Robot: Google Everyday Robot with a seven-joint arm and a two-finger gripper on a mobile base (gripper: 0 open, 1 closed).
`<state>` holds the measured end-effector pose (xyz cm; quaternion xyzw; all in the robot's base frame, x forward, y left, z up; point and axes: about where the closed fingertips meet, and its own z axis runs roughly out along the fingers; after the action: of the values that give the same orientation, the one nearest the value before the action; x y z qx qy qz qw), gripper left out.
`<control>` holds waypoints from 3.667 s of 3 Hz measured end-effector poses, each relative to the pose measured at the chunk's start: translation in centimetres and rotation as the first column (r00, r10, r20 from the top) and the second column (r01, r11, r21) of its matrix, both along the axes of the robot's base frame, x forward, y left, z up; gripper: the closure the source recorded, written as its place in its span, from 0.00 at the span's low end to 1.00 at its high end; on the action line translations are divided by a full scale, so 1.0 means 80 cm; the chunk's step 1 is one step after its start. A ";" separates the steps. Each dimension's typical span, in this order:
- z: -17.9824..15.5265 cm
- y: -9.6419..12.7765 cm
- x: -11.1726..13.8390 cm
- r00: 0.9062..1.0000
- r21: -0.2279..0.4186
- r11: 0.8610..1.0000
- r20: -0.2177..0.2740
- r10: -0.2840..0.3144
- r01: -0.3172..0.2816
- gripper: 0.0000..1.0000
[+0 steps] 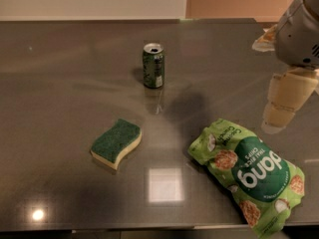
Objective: Pick sponge
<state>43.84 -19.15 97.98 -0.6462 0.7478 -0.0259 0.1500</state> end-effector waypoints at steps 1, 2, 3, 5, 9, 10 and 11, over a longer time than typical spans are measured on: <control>-0.001 0.046 0.007 0.991 -0.010 0.991 -0.015 0.135 -0.135 0.00; -0.008 0.104 0.011 0.962 0.003 0.962 -0.025 0.273 -0.273 0.00; -0.023 0.159 0.010 0.923 0.024 0.924 -0.031 0.383 -0.383 0.00; -0.072 0.246 -0.005 0.828 0.048 0.830 -0.060 0.558 -0.556 0.00; -0.168 0.346 -0.015 0.685 0.019 0.696 -0.159 0.711 -0.718 0.00; -0.178 0.354 -0.007 0.664 -0.009 0.673 -0.178 0.727 -0.740 0.00; -0.183 0.354 0.001 0.651 -0.035 0.657 -0.194 0.734 -0.753 0.18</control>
Offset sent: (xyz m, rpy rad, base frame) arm 0.0058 0.1325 -0.0186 0.0046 0.0757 0.4433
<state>43.94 9.17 83.31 -0.9031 0.4239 0.0486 0.0495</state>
